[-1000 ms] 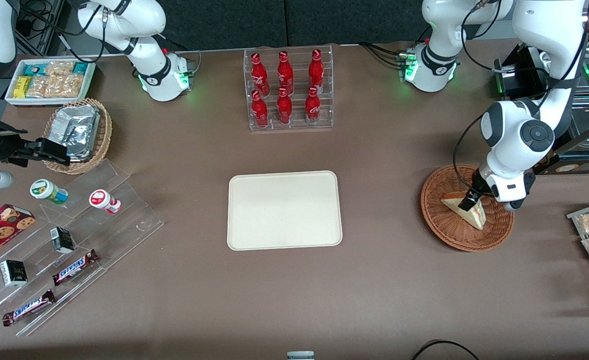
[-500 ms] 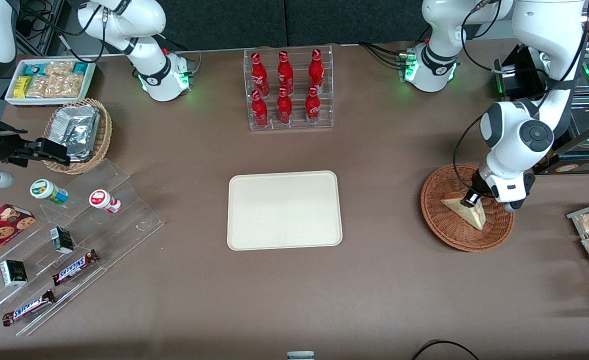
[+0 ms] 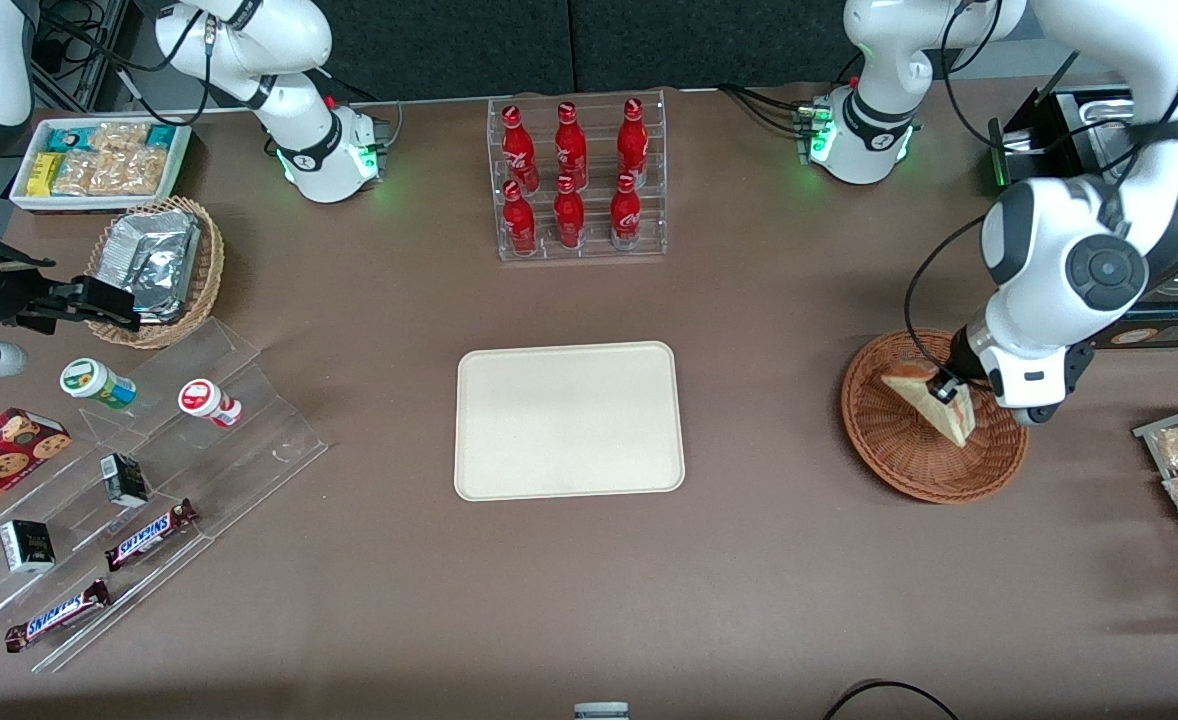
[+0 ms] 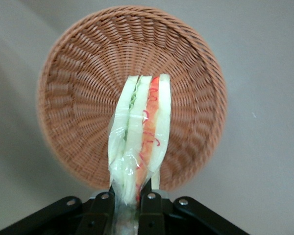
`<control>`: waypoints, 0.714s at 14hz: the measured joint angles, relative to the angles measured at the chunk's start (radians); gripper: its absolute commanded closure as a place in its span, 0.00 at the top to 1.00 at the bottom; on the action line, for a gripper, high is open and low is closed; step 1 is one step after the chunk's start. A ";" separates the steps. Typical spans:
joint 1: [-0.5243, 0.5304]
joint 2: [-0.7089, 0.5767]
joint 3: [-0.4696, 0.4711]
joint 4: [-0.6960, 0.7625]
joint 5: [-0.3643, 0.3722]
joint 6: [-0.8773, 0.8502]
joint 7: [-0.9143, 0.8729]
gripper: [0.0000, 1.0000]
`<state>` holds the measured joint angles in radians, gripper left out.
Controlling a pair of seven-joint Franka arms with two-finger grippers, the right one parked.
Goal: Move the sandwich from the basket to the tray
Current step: 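Carry the sandwich with the left gripper over the cream tray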
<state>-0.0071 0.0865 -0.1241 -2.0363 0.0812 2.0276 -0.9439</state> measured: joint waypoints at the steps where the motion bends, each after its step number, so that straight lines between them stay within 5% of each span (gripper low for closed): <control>1: -0.002 -0.011 -0.038 0.047 0.006 -0.061 -0.006 0.17; 6: -0.027 0.020 -0.250 0.158 0.020 -0.111 -0.018 0.17; 10: -0.200 0.166 -0.282 0.294 0.078 -0.107 -0.054 0.17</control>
<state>-0.2075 0.2521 -0.4061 -1.7420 0.1595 1.9202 -0.9983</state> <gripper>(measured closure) 0.824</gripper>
